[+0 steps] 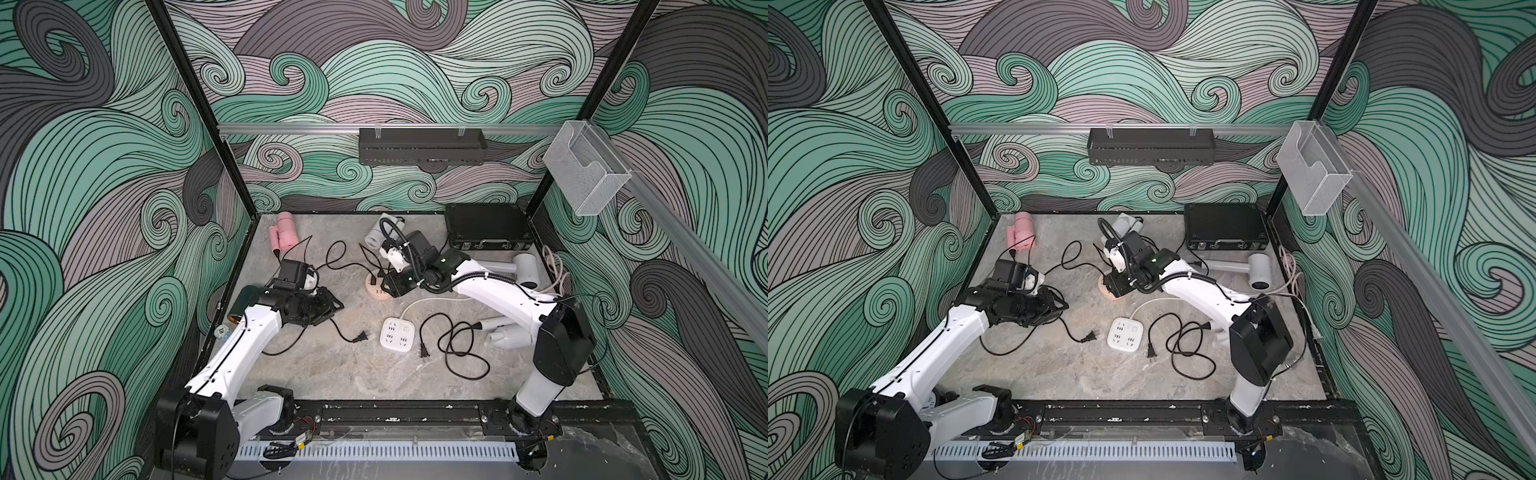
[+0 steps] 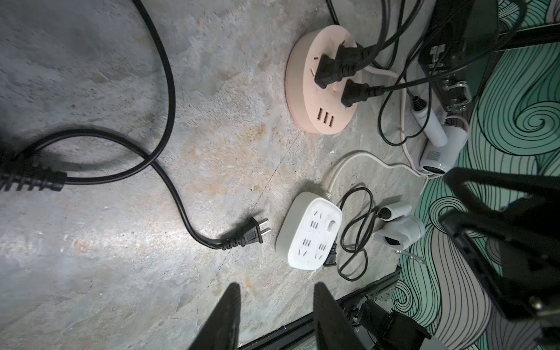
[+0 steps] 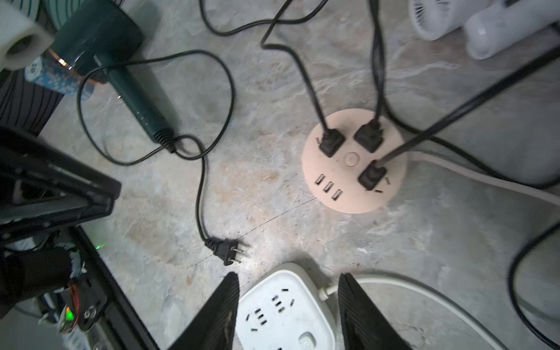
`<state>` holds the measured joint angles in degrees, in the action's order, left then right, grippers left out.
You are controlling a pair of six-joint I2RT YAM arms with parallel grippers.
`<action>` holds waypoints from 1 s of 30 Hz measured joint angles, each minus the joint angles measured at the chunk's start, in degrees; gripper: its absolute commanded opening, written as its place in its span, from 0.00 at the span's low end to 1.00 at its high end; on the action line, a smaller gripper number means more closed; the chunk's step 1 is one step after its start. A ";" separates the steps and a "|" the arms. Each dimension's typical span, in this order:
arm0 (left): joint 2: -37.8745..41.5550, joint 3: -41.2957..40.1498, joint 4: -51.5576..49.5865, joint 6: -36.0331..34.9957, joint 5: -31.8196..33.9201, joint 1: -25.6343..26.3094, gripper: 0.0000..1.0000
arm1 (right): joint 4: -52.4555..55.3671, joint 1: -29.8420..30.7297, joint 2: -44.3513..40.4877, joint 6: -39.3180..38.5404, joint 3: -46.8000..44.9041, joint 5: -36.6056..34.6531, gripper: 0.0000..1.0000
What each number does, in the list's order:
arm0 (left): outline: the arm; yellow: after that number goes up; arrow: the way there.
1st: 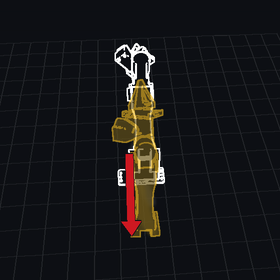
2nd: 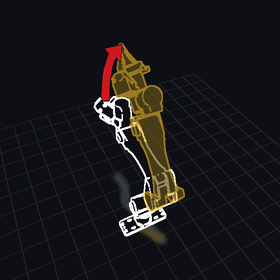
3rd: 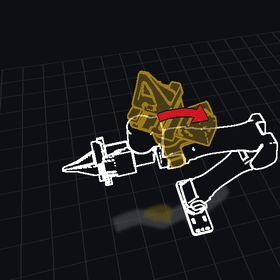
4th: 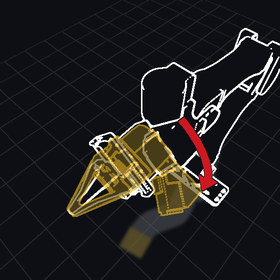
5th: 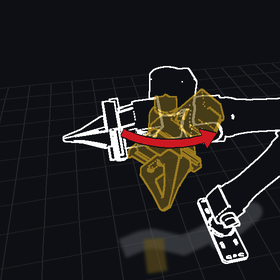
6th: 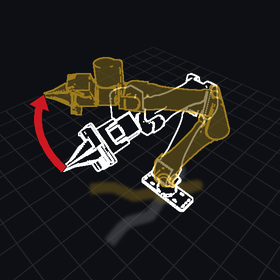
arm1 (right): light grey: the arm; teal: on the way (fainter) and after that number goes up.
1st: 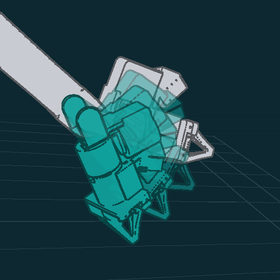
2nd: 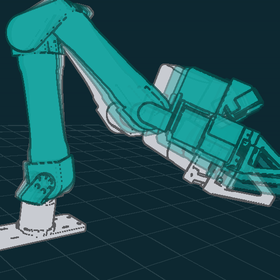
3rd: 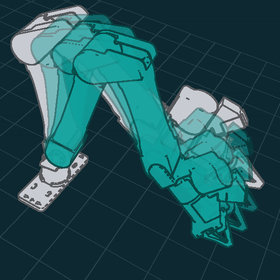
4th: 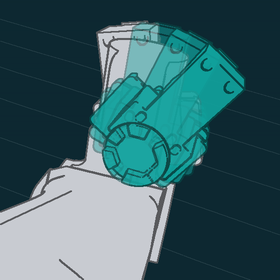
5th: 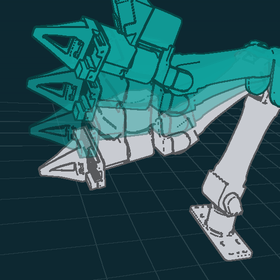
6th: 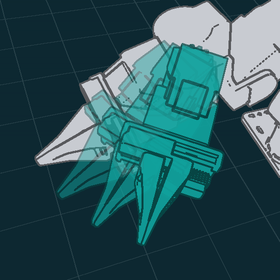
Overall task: Charge the blow dryers
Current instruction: Pick up the plug from the center of the board.
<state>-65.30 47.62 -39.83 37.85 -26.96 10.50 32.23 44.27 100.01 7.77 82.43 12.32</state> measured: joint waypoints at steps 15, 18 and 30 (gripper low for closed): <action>3.04 3.50 -3.39 0.48 9.88 -5.90 0.42 | 2.14 12.83 18.14 -14.58 8.55 2.58 0.65; 4.04 2.19 -3.69 0.96 9.73 -6.58 0.42 | 3.21 14.01 20.63 -16.17 11.19 1.49 0.63; 4.11 1.20 -3.67 1.46 7.15 -7.39 0.43 | 5.88 16.46 23.04 -18.29 9.77 -1.97 0.61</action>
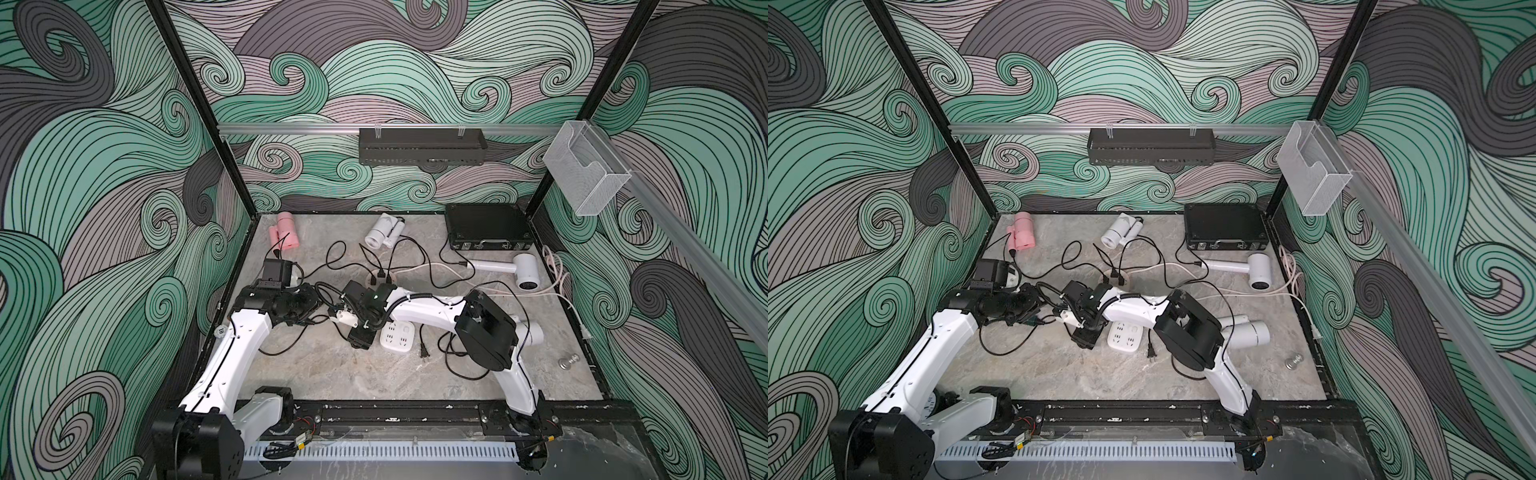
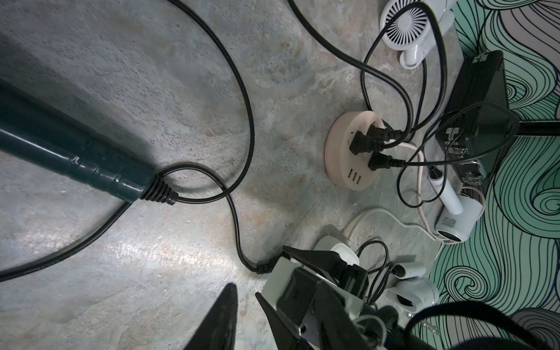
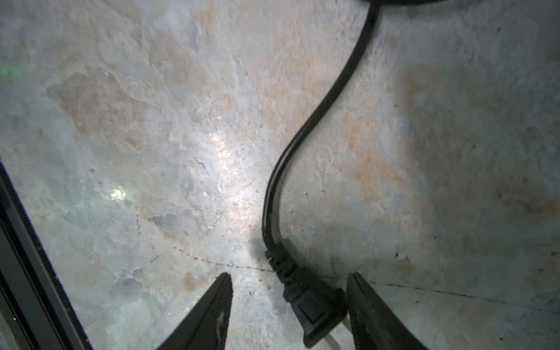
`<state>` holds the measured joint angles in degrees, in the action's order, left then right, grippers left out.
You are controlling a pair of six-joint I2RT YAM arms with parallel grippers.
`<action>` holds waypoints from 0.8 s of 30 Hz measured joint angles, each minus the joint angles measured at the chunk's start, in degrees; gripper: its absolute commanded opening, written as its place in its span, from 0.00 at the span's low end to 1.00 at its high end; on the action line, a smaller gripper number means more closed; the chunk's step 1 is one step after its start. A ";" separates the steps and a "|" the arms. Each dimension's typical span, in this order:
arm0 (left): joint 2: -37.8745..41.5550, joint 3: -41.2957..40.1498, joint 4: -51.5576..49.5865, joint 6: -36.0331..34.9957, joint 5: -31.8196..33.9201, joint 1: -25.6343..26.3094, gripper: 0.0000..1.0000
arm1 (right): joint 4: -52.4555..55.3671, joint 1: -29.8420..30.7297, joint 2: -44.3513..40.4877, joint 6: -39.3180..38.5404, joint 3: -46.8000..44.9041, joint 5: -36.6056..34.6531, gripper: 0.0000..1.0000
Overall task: Charge the blow dryers
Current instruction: Pick up the plug from the center of the board.
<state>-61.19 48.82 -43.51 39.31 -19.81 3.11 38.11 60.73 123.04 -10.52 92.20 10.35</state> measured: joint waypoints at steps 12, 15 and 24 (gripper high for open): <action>0.26 -1.01 0.13 -0.04 -0.81 -0.85 0.43 | -0.74 0.61 -1.03 0.61 -3.58 -1.88 0.44; 0.31 -1.49 0.11 -0.04 -1.16 -1.11 0.43 | -1.07 0.79 -1.42 0.87 -4.33 -2.47 0.36; 1.53 -1.64 -0.42 -0.46 -1.49 -1.60 0.43 | -2.43 0.81 -3.39 2.38 -7.30 -2.60 0.25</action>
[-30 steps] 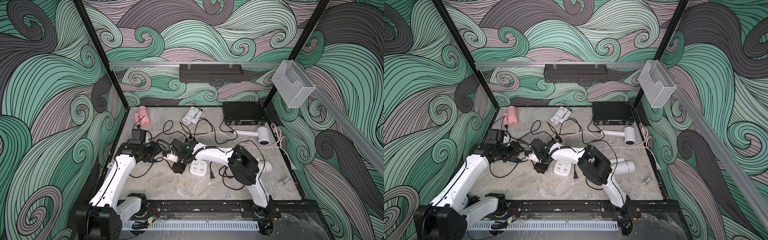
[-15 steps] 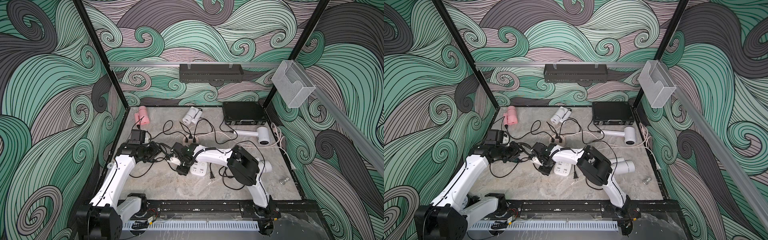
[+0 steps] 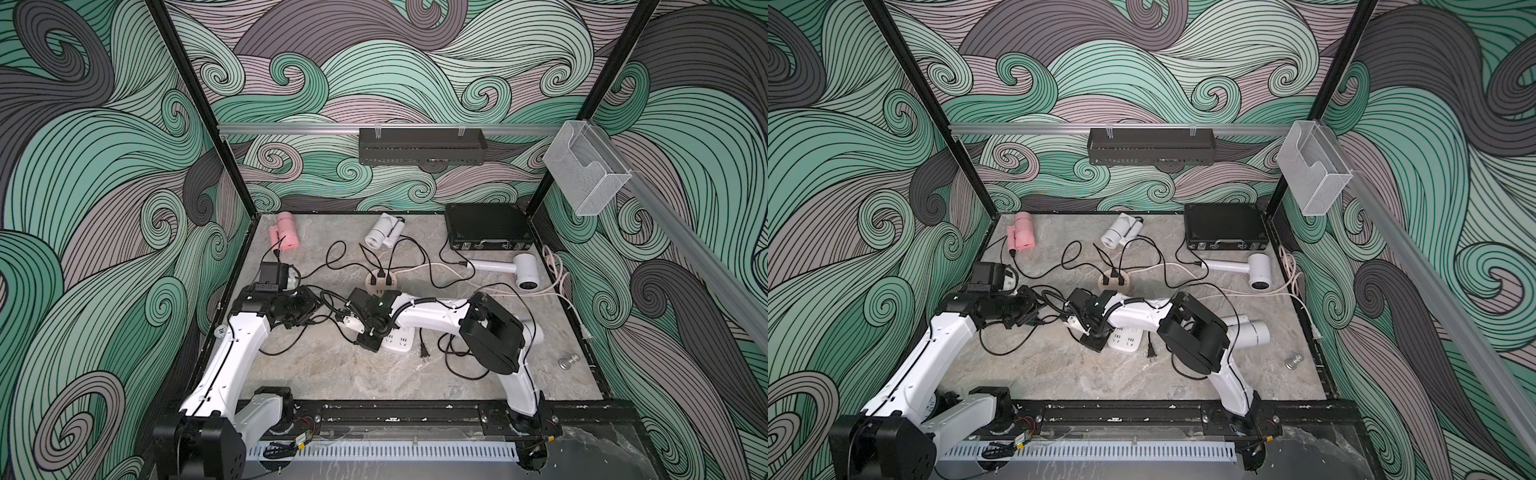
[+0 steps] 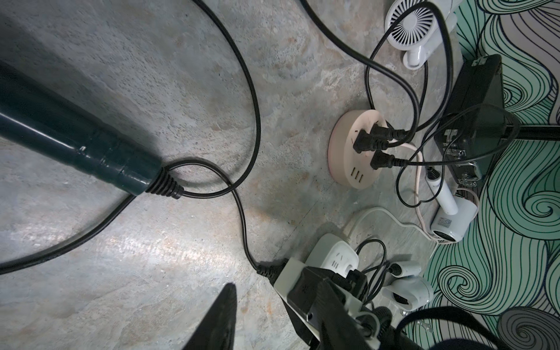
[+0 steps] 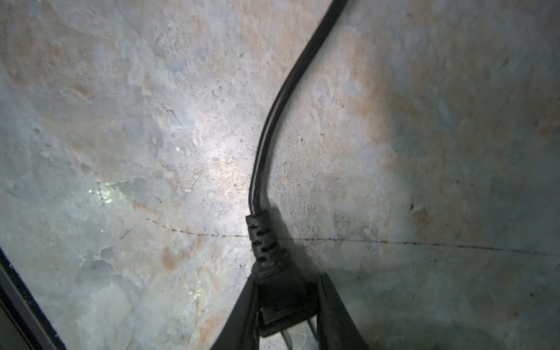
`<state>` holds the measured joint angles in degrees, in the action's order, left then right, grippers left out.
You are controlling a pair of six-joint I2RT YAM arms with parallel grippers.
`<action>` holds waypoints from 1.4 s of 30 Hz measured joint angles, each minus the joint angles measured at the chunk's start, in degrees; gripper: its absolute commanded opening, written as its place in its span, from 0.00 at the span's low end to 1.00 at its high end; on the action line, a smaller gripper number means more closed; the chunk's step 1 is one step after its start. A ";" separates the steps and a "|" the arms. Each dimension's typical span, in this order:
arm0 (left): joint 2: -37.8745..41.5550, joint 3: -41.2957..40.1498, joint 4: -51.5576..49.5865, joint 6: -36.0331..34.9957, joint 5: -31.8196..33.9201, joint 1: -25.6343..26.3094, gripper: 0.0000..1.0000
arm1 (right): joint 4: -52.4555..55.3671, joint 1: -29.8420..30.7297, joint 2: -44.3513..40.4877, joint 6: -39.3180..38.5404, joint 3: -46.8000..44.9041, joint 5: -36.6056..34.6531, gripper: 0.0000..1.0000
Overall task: Charge the blow dryers
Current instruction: Pick up the plug from the center of the board.
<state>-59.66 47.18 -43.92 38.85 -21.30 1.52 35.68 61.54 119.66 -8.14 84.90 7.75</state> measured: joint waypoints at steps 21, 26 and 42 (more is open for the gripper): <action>5.38 -10.80 5.90 2.21 -19.71 7.30 0.54 | -11.54 -5.20 -18.84 16.68 -7.87 8.09 0.18; 2.01 -10.80 14.08 5.79 -21.27 10.80 0.54 | -12.96 -5.20 -20.00 17.62 -10.25 6.01 0.17; -8.52 -8.22 23.76 9.31 -21.24 15.43 0.44 | -17.31 -4.83 -23.63 18.51 -14.99 3.63 0.18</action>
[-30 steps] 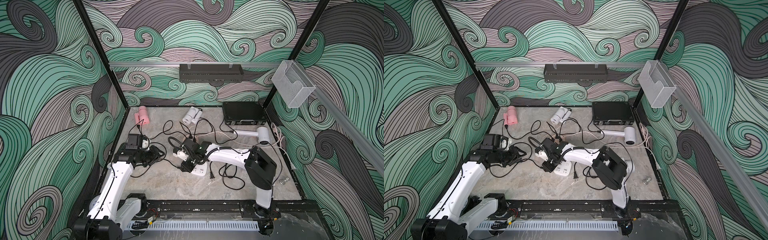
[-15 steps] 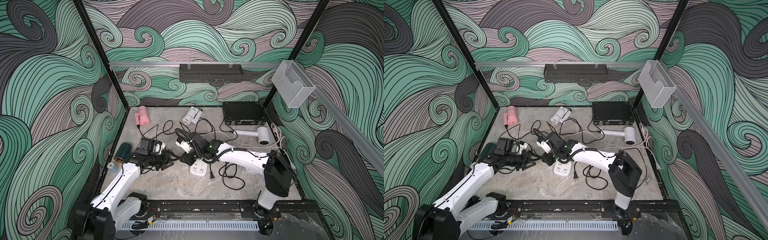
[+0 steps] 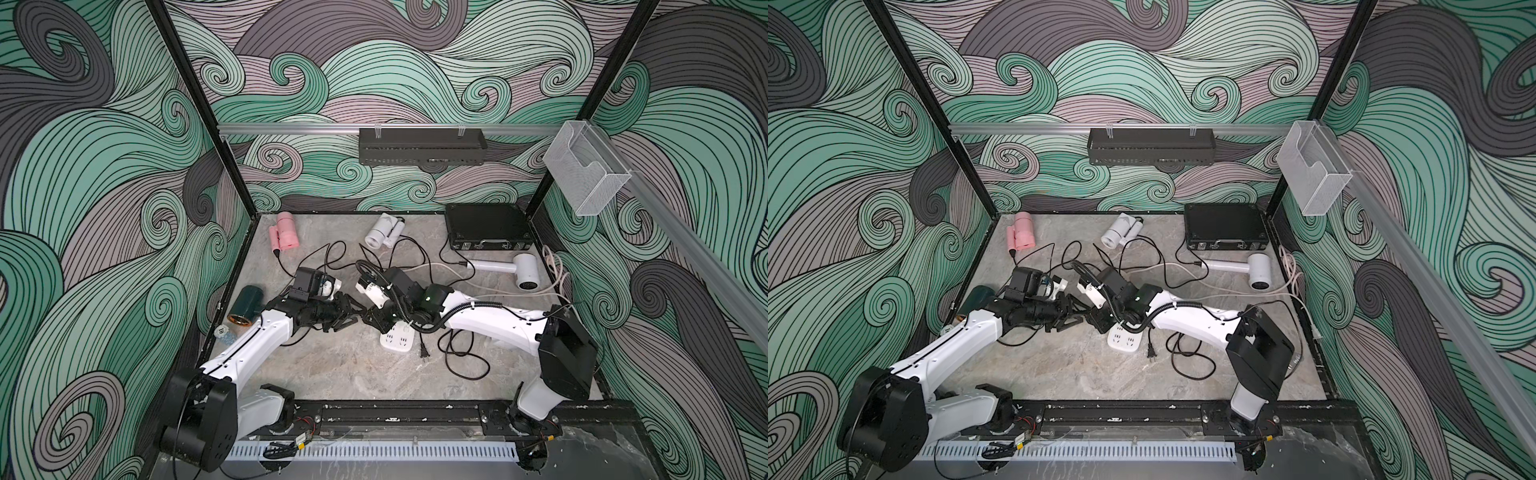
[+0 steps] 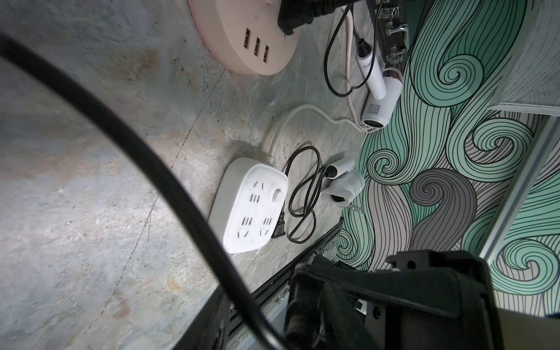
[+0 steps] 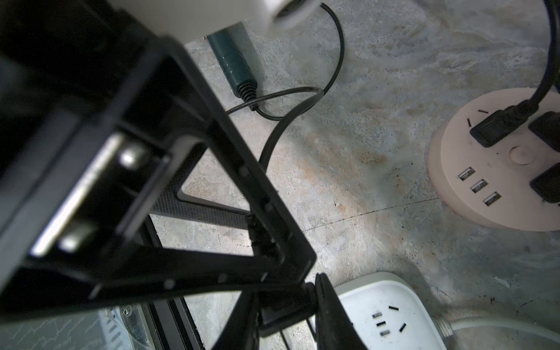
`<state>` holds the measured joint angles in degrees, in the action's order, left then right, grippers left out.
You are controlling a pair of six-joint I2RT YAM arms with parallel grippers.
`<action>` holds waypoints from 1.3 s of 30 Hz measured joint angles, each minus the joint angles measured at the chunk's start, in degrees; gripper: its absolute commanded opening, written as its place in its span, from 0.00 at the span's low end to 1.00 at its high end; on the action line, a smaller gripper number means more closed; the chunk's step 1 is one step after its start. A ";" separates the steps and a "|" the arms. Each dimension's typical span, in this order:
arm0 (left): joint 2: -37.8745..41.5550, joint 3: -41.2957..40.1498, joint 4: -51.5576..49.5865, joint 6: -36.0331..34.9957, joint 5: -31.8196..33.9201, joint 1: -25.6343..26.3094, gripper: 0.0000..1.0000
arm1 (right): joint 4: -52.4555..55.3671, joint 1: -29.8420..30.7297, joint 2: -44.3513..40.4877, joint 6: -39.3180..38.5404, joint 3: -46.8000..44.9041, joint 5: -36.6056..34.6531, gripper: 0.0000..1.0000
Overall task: Charge the blow dryers
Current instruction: Pick up the plug from the center of the board.
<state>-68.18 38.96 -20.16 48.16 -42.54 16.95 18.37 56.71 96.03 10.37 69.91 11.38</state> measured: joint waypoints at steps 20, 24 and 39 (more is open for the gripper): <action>-1.11 0.37 2.82 0.46 -2.49 0.48 0.01 | -0.37 0.33 0.02 0.11 0.09 -1.29 0.35; -1.05 0.66 1.90 0.52 -2.40 0.48 0.00 | -0.31 0.22 0.02 0.44 0.20 -2.29 0.52; -8.85 10.82 -9.86 -5.57 16.68 7.76 0.00 | 9.27 -9.25 -14.16 5.14 0.39 -13.88 0.71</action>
<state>-77.03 49.78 -30.02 42.59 -25.87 24.71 27.64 47.46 81.87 15.51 70.30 -2.50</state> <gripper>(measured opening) 0.136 0.710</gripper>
